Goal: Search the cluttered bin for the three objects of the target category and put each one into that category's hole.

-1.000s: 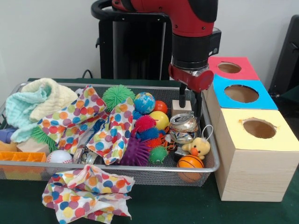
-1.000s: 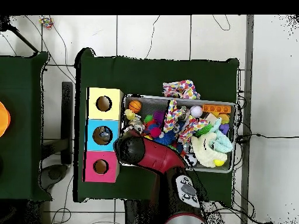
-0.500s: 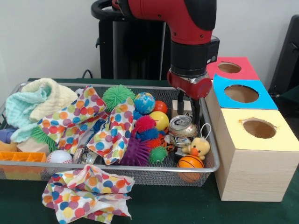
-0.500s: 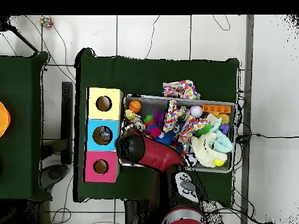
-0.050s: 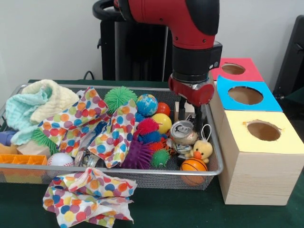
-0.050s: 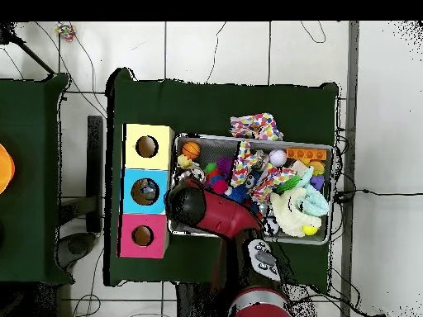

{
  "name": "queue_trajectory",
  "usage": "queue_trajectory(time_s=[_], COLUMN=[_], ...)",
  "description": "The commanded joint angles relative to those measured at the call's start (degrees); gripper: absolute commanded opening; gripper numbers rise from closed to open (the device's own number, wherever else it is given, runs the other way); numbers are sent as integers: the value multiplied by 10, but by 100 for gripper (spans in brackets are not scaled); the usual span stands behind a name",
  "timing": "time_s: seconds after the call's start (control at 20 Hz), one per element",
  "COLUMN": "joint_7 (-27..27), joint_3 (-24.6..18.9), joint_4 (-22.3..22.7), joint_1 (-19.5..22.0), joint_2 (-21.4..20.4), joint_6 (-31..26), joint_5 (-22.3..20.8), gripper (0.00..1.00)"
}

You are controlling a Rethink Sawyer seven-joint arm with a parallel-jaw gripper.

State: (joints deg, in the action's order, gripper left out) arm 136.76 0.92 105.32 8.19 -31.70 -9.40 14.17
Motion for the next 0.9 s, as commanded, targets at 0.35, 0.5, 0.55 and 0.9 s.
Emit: queue_trajectory(time_s=[0.35, 0.5, 0.55, 0.9], joint_7=[-9, -41, -50, -63], joint_3=[53, 47, 45, 53], joint_4=[-166, -147, -148, -156], joint_1=[27, 74, 82, 102], joint_2=[164, 123, 114, 61], joint_6=[135, 150, 149, 104], joint_5=[-89, -162, -178, -269], gripper=[100, 100, 100, 100])
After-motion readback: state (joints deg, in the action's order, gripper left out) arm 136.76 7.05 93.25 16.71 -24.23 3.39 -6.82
